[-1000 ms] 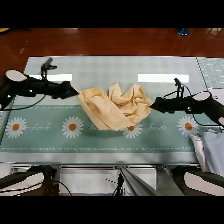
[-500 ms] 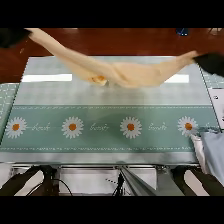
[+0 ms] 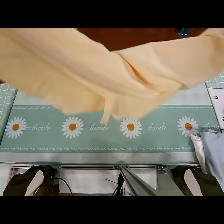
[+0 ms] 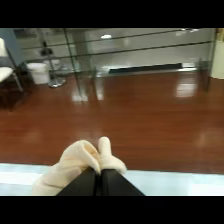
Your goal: Fold the shirts.
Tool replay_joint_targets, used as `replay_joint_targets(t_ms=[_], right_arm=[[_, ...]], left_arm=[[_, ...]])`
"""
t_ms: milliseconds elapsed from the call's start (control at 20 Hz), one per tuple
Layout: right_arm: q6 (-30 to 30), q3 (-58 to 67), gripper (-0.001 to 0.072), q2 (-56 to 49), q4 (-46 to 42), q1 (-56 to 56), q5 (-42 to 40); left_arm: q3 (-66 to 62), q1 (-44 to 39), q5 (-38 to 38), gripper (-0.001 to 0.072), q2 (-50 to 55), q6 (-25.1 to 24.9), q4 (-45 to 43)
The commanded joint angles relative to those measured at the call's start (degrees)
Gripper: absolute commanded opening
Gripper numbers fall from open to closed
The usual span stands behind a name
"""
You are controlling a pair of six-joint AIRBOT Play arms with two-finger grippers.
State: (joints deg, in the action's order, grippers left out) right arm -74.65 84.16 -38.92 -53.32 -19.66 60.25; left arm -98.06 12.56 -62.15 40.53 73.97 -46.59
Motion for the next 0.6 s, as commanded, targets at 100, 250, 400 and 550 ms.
replay_joint_targets(t_ms=[100,250,400,550], right_arm=[[-4.87,5.81,0.0032,1.22,-9.9,0.07,19.19],[-6.34,5.81,0.0032,-0.28,-15.67,0.26,27.98],[-6.36,5.79,0.0032,-5.62,-21.22,4.5,36.98],[-5.9,4.63,0.0032,-15.17,-22.29,10.14,39.63]], left_arm=[[-0.61,0.04,-12.81,0.0022,-4.13,4.83,-6.95],[2.6,0.04,-20.85,0.0022,-3.85,6.64,-8.11],[10.84,0.04,-22.53,0.0022,-3.74,6.86,-7.93],[21.68,-0.02,-20.5,0.0023,-2.67,6.75,-7.82]])
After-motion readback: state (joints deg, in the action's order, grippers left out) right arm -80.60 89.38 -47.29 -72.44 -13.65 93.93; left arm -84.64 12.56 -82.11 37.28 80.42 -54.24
